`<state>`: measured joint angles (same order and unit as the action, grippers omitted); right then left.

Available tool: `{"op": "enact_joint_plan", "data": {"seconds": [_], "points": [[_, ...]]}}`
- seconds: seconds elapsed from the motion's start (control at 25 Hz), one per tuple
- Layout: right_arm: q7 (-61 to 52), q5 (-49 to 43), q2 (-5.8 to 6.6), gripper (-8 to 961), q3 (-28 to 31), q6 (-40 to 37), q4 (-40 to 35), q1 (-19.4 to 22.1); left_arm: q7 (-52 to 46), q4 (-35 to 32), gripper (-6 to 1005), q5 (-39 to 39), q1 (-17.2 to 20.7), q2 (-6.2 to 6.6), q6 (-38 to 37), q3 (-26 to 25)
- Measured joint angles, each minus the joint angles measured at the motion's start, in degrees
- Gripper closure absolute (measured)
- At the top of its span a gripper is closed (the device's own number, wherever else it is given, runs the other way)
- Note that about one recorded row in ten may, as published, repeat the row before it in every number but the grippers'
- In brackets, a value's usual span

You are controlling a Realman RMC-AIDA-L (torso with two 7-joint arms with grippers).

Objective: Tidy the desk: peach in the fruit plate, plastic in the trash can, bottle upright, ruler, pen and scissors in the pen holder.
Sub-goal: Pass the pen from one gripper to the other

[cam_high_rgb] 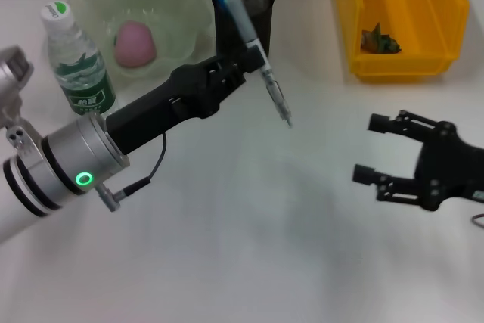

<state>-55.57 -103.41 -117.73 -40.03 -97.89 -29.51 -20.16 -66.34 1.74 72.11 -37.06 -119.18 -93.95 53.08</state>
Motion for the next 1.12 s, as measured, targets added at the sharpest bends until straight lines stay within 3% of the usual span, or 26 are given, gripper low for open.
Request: {"op": "enact_joint_plan", "data": {"seconds": [0.12, 0.48, 0.68, 0.72, 0.84, 0.96, 1.0, 1.12], "points": [[9.7, 0.5, -1.55, 169, 1.7, 0.4, 5.5, -0.3, -0.4, 7.1, 859, -0.9, -1.0, 0.01, 1.5, -5.0], [29.9, 9.2, -1.83, 171, 3.2, 3.0, 20.6, -2.3, -6.1, 15.1, 859, -0.4, -0.9, 0.01, 3.4, -13.9], [40.6, 13.8, -1.99, 172, 3.4, 5.5, 29.0, -5.1, -10.9, 16.7, 859, 8.7, -0.6, 0.0, 8.1, -24.1], [42.3, 14.0, -2.05, 172, 3.4, 5.9, 30.0, -5.6, -10.9, 16.7, 859, 8.7, -0.6, 0.0, 8.1, -24.1], [47.0, 14.4, -2.15, 173, 4.9, 6.8, 33.2, -7.5, -13.6, 17.7, 859, 17.5, -0.1, -0.02, 11.8, -33.2], [49.9, 14.4, -2.16, 173, 7.2, 8.0, 35.4, -9.1, -13.9, 17.9, 859, 18.5, 0.0, -0.03, 12.3, -34.4], [50.6, 14.5, -2.16, 174, 7.8, 8.5, 35.9, -9.5, -14.6, 18.7, 860, 21.6, 0.5, -0.06, 12.9, -37.9], [51.8, 14.5, -2.15, 174, 9.8, 9.2, 37.0, -10.5, -14.7, 20.0, 860, 23.4, 1.2, -0.07, 13.5, -40.7]]}}
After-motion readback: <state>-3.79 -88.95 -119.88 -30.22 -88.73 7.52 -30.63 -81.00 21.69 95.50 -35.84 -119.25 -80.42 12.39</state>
